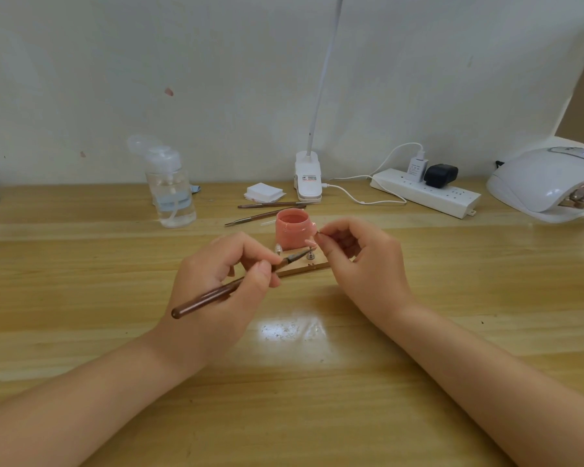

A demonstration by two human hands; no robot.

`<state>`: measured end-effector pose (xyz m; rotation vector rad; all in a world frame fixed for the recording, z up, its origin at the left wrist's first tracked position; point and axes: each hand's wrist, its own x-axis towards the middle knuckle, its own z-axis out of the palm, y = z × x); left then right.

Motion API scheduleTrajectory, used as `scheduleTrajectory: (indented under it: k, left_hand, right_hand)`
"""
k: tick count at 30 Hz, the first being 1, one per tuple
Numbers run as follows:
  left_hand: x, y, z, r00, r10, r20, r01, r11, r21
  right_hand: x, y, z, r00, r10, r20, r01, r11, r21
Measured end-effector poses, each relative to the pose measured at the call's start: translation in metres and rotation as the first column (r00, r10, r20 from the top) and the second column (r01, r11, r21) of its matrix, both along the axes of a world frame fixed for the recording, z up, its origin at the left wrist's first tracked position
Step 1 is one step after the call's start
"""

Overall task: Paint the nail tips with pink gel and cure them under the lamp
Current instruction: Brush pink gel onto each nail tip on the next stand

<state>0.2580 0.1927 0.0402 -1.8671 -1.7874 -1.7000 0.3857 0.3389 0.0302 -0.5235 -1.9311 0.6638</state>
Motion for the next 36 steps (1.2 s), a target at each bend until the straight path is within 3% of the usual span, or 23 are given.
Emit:
scheduleTrajectory:
  k: [4,8,12,20,29,36]
  left_hand:
    - [-0.005,0.006,-0.002,0.973,-0.016,0.228,0.005,0.999,0.048]
    - [-0.018,0.017,-0.01,0.882,0.024,0.471,-0.056,0.997,0.055]
    - [-0.027,0.023,-0.019,0.803,0.055,0.593,-0.072,0.997,0.005]
    - [-0.03,0.027,-0.018,0.749,0.059,0.66,-0.074,0.997,-0.005]
    - [-0.025,0.026,-0.017,0.79,0.082,0.608,-0.083,0.996,-0.026]
    - [-0.025,0.026,-0.016,0.784,0.077,0.616,-0.084,0.996,-0.018]
  right_hand:
    - [0.0,-0.001,0.001,1.0,0.002,0.002,-0.001,0.999,-0.052]
    - [0.0,-0.001,0.001,1.0,-0.001,-0.001,0.001,0.991,-0.132]
    - [0.003,-0.001,0.006,1.0,0.005,-0.002,-0.005,0.978,-0.206]
    - [0.005,0.006,0.031,1.0,0.008,0.002,-0.007,0.96,-0.281]
    - [-0.015,0.002,0.025,0.953,-0.047,0.3,0.063,0.997,-0.044]
    - [-0.024,-0.005,0.005,0.901,-0.245,0.359,0.182,0.963,0.2]
